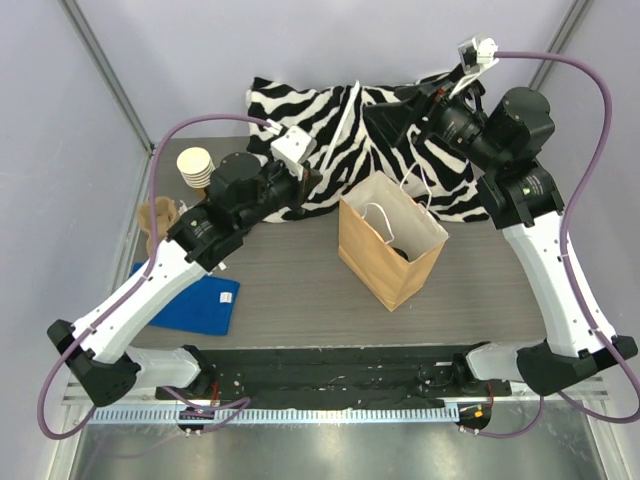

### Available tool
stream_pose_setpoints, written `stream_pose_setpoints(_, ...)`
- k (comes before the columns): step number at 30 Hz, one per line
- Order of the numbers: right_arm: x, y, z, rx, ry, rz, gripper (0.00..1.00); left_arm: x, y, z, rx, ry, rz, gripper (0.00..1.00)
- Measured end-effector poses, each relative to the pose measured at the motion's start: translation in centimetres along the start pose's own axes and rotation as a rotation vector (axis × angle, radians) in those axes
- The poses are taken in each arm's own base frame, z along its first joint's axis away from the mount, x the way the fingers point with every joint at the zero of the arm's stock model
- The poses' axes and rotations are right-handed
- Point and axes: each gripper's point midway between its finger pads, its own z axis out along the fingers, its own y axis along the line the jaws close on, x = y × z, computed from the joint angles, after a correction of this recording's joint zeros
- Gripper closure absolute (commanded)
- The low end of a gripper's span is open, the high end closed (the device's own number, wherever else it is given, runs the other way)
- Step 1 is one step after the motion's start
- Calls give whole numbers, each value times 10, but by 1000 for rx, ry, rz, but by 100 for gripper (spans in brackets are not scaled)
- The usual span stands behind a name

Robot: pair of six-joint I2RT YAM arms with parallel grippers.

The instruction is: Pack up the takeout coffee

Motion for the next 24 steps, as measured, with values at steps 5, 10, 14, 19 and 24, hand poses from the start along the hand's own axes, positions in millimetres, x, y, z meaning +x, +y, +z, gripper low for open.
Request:
stream_pose_setpoints(5, -11, 12, 12, -69, -54, 64, 26, -6, -5, 11, 10, -23, 28, 100)
stream_pose_setpoints(10, -17, 20, 16, -105, -81, 85, 28, -14, -12, 12, 19, -52, 42, 100)
stream_pose_setpoints(14, -17, 22, 20, -116, -87, 102, 43, -21, -14, 12, 20, -72, 49, 100)
stream_pose_setpoints(19, -8, 20, 28, -113, -71, 131, 54, -21, -14, 16, 16, -77, 55, 100)
stream_pose_setpoints(24, -3, 17, 33, -107, -60, 143, 86, -19, -19, 19, 28, -72, 77, 100)
